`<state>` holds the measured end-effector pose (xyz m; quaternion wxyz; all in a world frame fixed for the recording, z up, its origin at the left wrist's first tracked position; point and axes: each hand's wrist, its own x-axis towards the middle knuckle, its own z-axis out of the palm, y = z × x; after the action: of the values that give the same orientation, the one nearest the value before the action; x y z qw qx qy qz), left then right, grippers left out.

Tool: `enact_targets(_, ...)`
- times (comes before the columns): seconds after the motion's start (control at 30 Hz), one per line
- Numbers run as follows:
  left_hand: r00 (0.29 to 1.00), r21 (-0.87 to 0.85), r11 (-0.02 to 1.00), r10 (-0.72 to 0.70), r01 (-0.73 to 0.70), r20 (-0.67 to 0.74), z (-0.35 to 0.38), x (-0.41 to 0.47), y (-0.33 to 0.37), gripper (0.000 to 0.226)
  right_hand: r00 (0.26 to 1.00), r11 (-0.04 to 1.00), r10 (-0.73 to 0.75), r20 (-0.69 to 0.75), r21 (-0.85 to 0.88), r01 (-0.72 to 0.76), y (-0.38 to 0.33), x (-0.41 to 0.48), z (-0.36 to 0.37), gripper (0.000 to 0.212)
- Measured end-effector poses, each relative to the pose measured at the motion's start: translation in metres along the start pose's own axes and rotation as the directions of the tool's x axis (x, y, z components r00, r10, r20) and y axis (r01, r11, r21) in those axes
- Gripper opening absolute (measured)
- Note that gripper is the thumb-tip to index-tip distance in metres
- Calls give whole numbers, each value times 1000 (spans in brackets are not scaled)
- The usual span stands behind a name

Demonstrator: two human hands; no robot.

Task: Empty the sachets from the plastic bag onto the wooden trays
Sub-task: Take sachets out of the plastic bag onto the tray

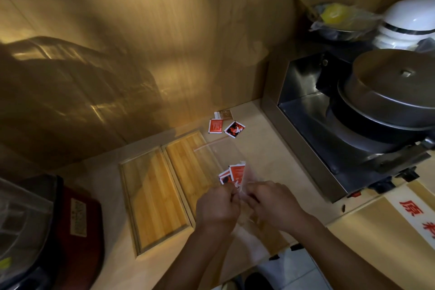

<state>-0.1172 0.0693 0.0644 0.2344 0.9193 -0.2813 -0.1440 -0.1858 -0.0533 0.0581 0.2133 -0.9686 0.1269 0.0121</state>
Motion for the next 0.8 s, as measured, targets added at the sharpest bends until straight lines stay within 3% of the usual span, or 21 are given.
enact_targets(0.1,996,30,998,-60,62,-68,-7,-3,-3,22,994,997,81,-68,10,-80,6,-2,-3,34)
enact_targets(0.23,974,-59,982,-186,180,-127,-11,-6,-9,6,966,961,257,-44,119,-250,11,-5,-9,37)
enact_targets(0.37,998,-206,977,55,-57,-15,-8,-3,-7,38,993,994,107,57,8,-108,7,-6,-5,17)
enact_targets(0.43,993,-167,979,117,-114,7,-6,0,-5,31,998,999,43,51,-15,-42,6,-6,-4,10)
enact_targets(0.5,990,-108,985,138,-138,-13,-3,2,-6,18,1000,999,4,-28,-43,-5,6,-6,-3,23)
enact_targets(0.63,984,-40,987,155,-158,-83,1,2,-7,21,970,971,-170,-173,-197,135,2,-6,-10,20)
enact_targets(0.8,985,30,997,80,-76,-151,-8,0,-3,28,973,992,-75,-217,-120,49,3,-6,-18,20)
